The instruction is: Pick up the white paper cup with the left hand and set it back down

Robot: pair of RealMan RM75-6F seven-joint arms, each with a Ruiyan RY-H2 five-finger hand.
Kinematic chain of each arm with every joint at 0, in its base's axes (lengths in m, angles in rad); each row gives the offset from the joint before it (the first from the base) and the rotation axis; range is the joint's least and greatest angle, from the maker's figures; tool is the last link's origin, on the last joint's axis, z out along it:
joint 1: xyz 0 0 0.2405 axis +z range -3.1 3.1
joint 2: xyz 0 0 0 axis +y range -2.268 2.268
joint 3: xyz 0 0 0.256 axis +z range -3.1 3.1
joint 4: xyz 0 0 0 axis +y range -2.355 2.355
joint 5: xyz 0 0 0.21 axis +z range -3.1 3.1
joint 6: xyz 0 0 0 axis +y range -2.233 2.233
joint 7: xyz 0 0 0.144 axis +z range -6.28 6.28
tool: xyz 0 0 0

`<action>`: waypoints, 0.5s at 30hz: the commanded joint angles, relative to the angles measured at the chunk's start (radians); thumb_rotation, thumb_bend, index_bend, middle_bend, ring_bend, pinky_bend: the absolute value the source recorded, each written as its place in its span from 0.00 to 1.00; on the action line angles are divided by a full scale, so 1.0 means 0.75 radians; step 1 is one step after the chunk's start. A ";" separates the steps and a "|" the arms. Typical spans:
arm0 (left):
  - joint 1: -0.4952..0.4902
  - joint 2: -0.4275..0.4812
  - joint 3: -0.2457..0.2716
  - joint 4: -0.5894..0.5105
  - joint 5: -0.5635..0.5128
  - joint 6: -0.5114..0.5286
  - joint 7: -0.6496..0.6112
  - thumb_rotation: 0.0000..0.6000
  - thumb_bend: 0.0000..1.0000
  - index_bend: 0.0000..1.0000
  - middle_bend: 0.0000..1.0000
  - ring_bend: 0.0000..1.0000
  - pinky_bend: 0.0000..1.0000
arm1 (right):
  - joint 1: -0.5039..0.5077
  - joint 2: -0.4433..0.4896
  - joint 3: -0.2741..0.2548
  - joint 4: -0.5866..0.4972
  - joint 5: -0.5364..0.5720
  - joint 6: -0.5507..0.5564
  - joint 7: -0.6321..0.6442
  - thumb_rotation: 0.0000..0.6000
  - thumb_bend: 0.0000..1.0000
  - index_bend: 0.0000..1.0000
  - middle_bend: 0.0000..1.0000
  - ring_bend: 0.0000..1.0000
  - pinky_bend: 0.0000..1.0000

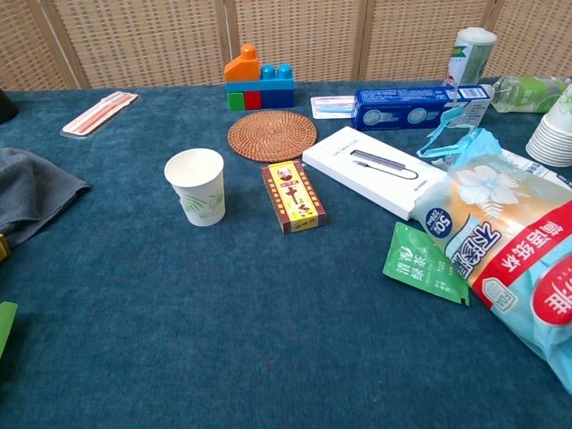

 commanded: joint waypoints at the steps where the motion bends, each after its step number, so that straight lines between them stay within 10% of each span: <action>1: -0.001 0.000 0.002 -0.004 0.002 -0.001 0.006 1.00 0.44 0.00 0.02 0.00 0.00 | 0.001 0.001 0.000 -0.002 -0.002 0.000 0.007 1.00 0.45 0.00 0.00 0.00 0.00; 15: -0.067 0.028 -0.002 -0.090 -0.035 -0.119 0.195 1.00 0.44 0.00 0.00 0.00 0.00 | -0.007 0.000 -0.005 0.029 -0.005 0.010 0.062 1.00 0.45 0.00 0.00 0.00 0.00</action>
